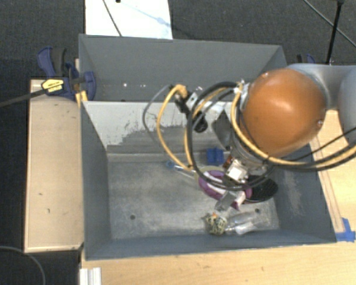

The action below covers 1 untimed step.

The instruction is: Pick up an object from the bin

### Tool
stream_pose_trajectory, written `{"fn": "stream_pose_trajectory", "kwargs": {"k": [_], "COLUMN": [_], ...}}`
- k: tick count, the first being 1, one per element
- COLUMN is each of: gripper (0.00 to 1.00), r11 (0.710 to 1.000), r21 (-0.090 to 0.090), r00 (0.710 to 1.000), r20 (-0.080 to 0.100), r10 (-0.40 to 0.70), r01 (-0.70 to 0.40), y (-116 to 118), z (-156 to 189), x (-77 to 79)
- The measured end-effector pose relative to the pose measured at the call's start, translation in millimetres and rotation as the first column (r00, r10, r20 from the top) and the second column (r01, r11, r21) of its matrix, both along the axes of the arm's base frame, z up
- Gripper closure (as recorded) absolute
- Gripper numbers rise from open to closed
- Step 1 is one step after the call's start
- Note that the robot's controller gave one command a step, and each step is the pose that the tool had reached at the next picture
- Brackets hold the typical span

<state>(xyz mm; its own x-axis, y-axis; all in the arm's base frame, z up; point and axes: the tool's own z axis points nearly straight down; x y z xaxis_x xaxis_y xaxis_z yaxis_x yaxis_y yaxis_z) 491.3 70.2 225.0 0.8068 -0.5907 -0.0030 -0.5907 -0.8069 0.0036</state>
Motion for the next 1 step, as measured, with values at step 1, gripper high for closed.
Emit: {"fn": "stream_pose_trajectory", "kwargs": {"k": [1], "gripper": [1.0], "r11": [0.933], "r21": [0.003], "r00": [0.933], "r20": [-0.002], "r10": [0.361], "r01": [-0.361], "y": [18.3], "z": [-157.7], "x": [2.8]}}
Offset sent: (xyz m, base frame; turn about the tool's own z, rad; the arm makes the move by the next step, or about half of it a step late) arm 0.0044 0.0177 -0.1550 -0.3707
